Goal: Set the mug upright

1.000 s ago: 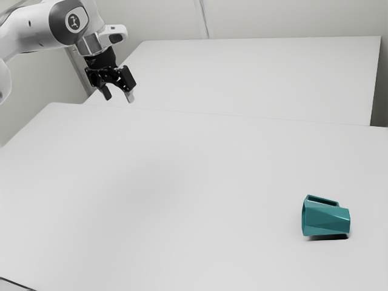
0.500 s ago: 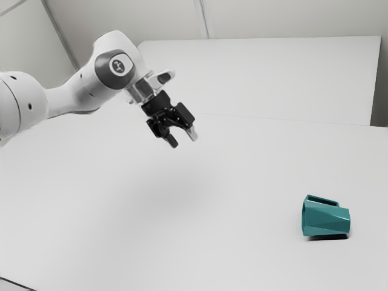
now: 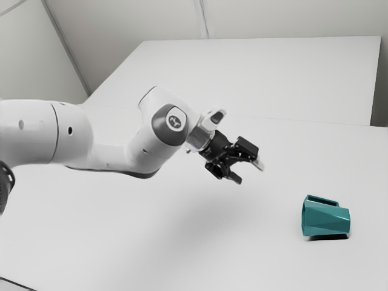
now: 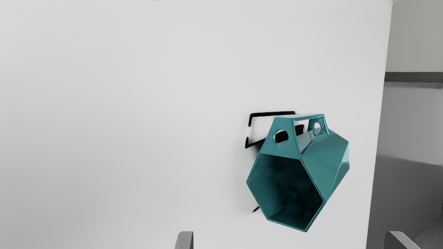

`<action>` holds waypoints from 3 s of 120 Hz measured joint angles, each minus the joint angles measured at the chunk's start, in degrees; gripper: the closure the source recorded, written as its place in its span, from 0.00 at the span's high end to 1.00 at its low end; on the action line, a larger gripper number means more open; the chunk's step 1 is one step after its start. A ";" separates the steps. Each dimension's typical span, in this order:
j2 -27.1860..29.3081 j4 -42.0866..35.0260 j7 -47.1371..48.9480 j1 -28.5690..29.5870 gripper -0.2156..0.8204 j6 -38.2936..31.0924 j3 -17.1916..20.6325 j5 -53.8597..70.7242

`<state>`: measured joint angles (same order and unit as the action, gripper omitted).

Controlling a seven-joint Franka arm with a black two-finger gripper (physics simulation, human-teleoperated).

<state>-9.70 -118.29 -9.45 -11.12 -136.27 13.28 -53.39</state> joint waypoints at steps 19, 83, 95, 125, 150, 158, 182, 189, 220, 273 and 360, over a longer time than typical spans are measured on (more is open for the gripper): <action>-3.86 0.92 0.47 -1.84 0.79 -5.13 0.45 -2.84; -14.83 8.86 -0.08 -7.12 0.79 -12.25 4.64 -9.66; -15.71 9.07 -0.77 -8.69 0.79 -13.40 4.65 -13.44; -16.83 9.16 -4.81 -9.95 0.79 -14.78 4.67 -26.64; -18.63 11.97 -7.71 -12.13 0.79 -15.21 4.69 -29.84; -19.29 12.66 -8.47 -12.47 0.77 -15.38 4.71 -30.13; -19.68 13.35 -10.82 -12.46 0.31 -15.66 4.71 -30.19; -19.64 13.84 -11.49 -12.51 0.23 -15.69 4.67 -30.11; -19.34 15.40 -14.29 -12.75 0.08 -15.79 4.65 -29.91; -3.12 9.40 -12.41 -4.21 0.05 -9.95 4.27 -4.15; 3.35 9.98 -0.70 7.18 0.05 20.88 -5.48 53.58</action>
<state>-6.34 -108.31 -10.14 -3.95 -115.39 7.80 0.19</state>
